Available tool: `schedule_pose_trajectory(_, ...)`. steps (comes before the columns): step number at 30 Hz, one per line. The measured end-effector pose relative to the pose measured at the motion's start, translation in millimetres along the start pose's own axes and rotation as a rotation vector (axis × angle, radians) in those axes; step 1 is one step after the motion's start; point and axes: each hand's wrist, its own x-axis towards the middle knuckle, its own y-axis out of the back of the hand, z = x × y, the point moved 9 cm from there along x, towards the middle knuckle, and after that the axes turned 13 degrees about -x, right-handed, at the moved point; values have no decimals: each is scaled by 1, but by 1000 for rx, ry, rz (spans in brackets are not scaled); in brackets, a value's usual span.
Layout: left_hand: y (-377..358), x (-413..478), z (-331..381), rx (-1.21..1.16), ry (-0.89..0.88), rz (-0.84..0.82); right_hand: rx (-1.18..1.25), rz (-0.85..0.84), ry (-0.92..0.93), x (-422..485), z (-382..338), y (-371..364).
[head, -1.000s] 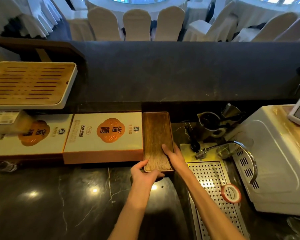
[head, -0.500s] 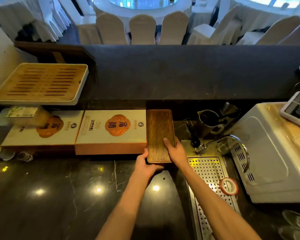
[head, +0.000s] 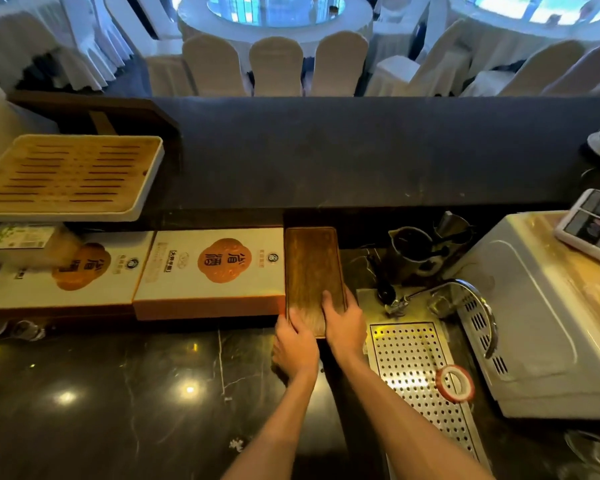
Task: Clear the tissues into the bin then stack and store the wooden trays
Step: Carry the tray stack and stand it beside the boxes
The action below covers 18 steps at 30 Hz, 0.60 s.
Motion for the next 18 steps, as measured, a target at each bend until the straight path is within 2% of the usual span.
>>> schedule_pose_trajectory(2, 2, 7, 0, 115, -112, 40, -15, 19, 0, 3, 1, 1)
schedule_pose_trajectory(6, 1, 10, -7, 105, -195, 53, -19, 26, -3, 5, 4, -2)
schedule_pose_trajectory(10, -1, 11, -6, 83, -218, 47, 31, 19, -13, 5, 5, -2)
schedule_pose_trajectory(18, -2, 10, -5, 38, -215, 25, 247, -114, -72, 7, 8, -9)
